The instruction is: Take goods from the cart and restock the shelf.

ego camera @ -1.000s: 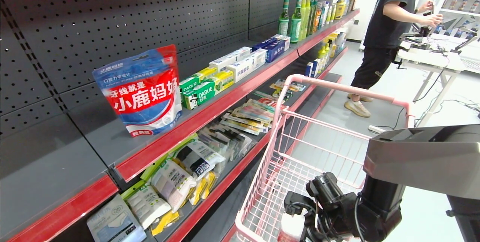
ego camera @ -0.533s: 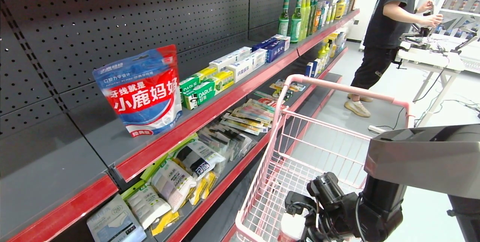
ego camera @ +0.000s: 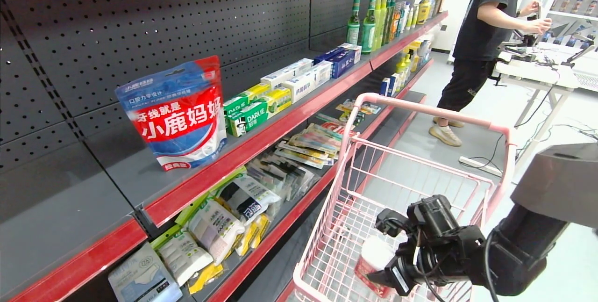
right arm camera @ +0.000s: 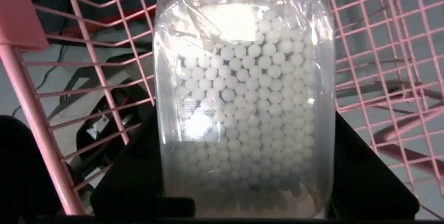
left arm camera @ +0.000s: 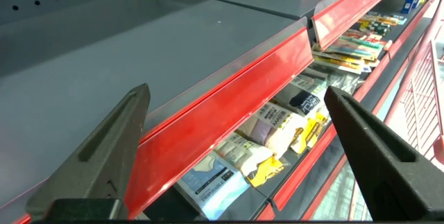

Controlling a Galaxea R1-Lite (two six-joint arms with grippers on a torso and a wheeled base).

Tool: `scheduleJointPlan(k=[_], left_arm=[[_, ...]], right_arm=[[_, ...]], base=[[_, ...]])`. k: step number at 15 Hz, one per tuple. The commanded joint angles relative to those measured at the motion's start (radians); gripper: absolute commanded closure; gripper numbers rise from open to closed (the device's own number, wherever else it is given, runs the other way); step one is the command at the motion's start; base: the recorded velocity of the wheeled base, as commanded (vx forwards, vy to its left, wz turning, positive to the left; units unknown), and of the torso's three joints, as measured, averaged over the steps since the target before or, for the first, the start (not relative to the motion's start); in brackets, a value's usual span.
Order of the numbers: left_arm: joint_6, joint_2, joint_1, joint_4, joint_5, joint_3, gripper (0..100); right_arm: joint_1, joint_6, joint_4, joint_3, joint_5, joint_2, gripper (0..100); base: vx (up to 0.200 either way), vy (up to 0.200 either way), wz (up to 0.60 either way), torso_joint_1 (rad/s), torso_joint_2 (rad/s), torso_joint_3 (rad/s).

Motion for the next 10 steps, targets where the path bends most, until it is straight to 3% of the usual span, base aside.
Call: scheduleJointPlan(k=[1, 7, 10], left_arm=[[0.0, 0.001, 0.002, -0.001, 0.0, 0.0, 0], [0.0, 0.001, 0.002, -0.001, 0.0, 0.0, 0], [0.0, 0.001, 0.0, 0.001, 0.0, 0.0, 0]], right_arm=[[-0.058, 0.001, 0.043, 0.007, -0.025, -0.132, 100], [-0.187, -0.016, 0.477, -0.214, -0.032, -0.422, 100], [-0.212, -0.039, 0.615, -0.296, -0.052, -0.574, 100]], base=[[0.0, 0.0, 0.0, 0.0, 0.0, 0.0], [0.0, 0.0, 0.0, 0.0, 0.0, 0.0], [0.0, 0.0, 0.0, 0.0, 0.0, 0.0]])
